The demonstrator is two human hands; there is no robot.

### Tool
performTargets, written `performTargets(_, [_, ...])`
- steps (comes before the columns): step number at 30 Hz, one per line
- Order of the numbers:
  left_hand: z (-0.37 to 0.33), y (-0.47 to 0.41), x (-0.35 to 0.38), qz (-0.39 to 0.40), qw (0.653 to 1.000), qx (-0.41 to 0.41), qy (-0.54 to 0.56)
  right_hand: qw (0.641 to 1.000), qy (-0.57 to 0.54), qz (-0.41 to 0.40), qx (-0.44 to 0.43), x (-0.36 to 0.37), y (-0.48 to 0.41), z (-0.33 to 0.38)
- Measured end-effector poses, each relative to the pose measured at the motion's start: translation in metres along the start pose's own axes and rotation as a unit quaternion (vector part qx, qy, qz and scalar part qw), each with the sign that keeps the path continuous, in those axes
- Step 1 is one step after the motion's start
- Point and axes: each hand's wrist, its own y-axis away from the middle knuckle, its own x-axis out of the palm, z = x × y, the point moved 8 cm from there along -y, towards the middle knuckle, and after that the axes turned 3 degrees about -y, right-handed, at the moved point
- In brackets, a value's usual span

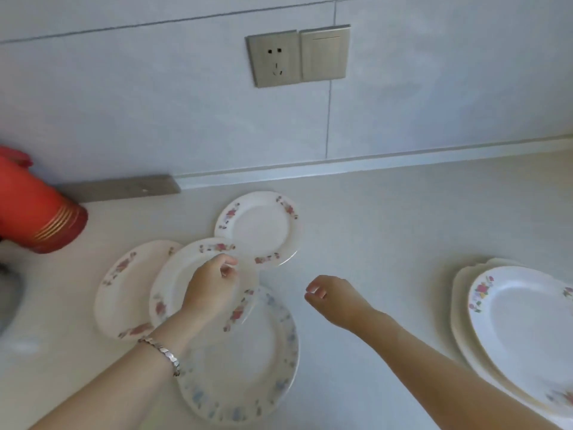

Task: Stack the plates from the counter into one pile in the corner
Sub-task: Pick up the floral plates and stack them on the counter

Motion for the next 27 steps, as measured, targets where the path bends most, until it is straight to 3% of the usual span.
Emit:
performTargets(7, [0.09,-0.02,-0.062,-0.004,0.997,-0.062,0.049,0.978,-0.146,-0.043,0.144,0.096,-0.064,0.055])
performTargets(16, [0.128,-0.035,-0.067,0.014,0.993,-0.061,0.097,0.928,-0.318,-0.096,0.169,0.116,-0.083,0.057])
performTargets(19, [0.12,-0.034,-0.075,-0.036,0.993,-0.031,0.111,0.907,-0.372,-0.119,0.157,0.105,-0.073,0.054])
performTargets(22, [0.124,-0.031,-0.09,-0.106,0.985,-0.052,0.122,0.883,-0.401,-0.192,0.148,0.072,-0.053,0.043])
performTargets(24, [0.136,-0.034,-0.08,-0.075,0.99,-0.082,0.093,0.862,-0.422,-0.243,0.144,0.048,-0.038,0.029])
performTargets(27, [0.137,-0.028,-0.031,0.102,0.989,-0.074,-0.073,0.825,-0.463,-0.287,0.152,0.018,-0.018,0.003])
